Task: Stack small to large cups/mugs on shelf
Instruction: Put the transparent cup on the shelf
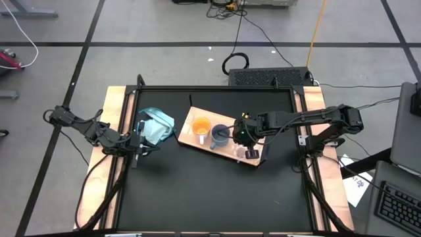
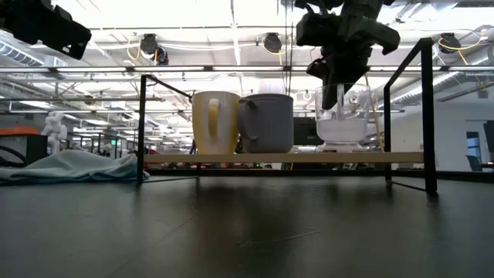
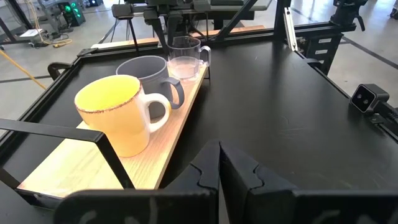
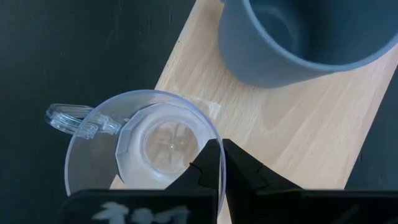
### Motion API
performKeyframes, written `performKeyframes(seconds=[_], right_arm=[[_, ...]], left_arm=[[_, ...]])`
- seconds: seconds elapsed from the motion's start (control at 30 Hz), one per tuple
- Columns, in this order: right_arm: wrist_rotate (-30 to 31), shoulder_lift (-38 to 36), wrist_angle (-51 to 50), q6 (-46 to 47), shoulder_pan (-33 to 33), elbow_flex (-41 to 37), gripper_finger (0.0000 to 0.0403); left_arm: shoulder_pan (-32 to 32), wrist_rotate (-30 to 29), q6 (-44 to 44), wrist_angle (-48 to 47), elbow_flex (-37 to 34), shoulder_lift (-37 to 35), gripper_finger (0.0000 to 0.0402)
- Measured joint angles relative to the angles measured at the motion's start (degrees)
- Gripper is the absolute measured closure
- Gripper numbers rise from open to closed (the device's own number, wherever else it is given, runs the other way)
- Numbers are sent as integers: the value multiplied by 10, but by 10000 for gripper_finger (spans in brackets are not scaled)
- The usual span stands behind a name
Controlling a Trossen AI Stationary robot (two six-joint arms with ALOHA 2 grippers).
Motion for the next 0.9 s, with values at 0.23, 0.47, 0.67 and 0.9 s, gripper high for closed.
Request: performKeyframes(seconds=[0.23,0.47,0.67,0.9], right_arm=[[0,0,9,1,0,-20,399],[0,-1,11,-2,-3,-25,398],[-2,-1,9,-12,-15,-25,397],[-2,-1,13,-19,-18,-25,397]], left_arm=[[0,0,0,0,0,0,389],[0,0,0,0,0,0,389],[0,0,0,0,0,0,389],[0,0,0,0,0,0,389]])
